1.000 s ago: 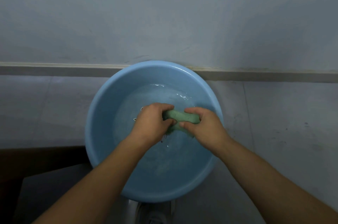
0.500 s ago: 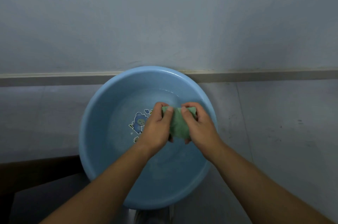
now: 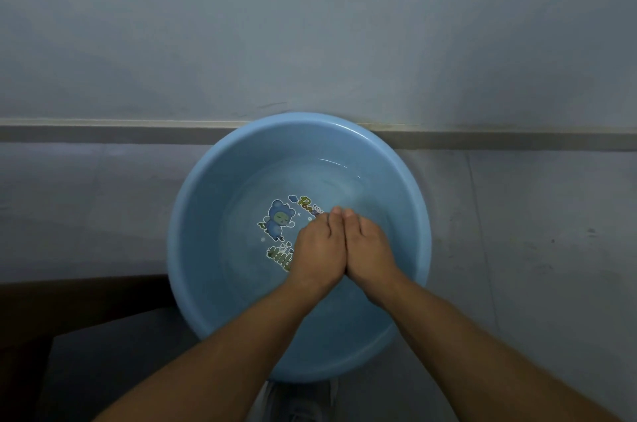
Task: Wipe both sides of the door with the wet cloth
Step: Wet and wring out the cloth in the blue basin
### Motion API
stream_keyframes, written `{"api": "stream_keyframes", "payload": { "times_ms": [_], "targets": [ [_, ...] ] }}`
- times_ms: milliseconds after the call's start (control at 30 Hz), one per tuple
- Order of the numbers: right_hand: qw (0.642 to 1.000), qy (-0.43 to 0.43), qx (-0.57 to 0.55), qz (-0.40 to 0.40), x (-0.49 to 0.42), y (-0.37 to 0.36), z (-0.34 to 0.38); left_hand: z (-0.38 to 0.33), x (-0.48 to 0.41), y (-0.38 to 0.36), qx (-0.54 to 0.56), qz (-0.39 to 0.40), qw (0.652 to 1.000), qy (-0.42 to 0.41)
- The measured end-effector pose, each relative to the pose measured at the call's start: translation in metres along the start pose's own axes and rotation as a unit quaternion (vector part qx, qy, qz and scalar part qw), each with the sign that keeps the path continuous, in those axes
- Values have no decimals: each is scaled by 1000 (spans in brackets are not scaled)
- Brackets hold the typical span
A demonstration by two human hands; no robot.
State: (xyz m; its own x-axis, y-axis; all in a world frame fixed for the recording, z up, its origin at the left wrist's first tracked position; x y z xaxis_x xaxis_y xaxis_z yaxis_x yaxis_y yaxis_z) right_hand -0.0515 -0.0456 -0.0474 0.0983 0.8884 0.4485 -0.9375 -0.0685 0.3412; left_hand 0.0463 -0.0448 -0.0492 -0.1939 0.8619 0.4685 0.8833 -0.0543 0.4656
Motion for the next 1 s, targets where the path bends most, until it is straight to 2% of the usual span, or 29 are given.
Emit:
{"api": "stream_keyframes", "payload": {
  "times_ms": [133,300,567,700,833,933,1000],
  "targets": [
    [997,-22,64,35,0,-12,-9,14,-3,0,-4,4,1000,24],
    [991,-97,-63,61,7,-17,-15,15,-6,6,16,-9,999,40],
    [992,-94,-78,15,-2,0,-1,9,-4,14,109,13,990,88],
    [993,-57,-100,-9,11,47,34,-34,12,39,162,107,978,79],
    [983,-89,-161,0,54,89,88,-105,50,72,173,142,973,61],
    [979,-112,-163,43,97,127,146,-176,88,103,131,146,979,50],
    [978,-117,-169,37,130,162,192,-227,115,124,72,159,984,27]
  ]
}}
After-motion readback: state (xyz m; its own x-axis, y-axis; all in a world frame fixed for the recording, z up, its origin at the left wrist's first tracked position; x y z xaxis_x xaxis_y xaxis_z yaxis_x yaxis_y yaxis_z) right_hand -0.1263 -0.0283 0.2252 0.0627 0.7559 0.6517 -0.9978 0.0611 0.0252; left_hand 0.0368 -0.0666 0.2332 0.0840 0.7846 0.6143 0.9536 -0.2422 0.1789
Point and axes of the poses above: each hand's wrist, its own x-axis away from the middle knuckle, its own y-axis out of the back of the hand, z = x × y, the point moved 6 cm from there along -x, towards the middle knuckle, and after that the axes turned 2 degrees about y, right-handed, at the moved point
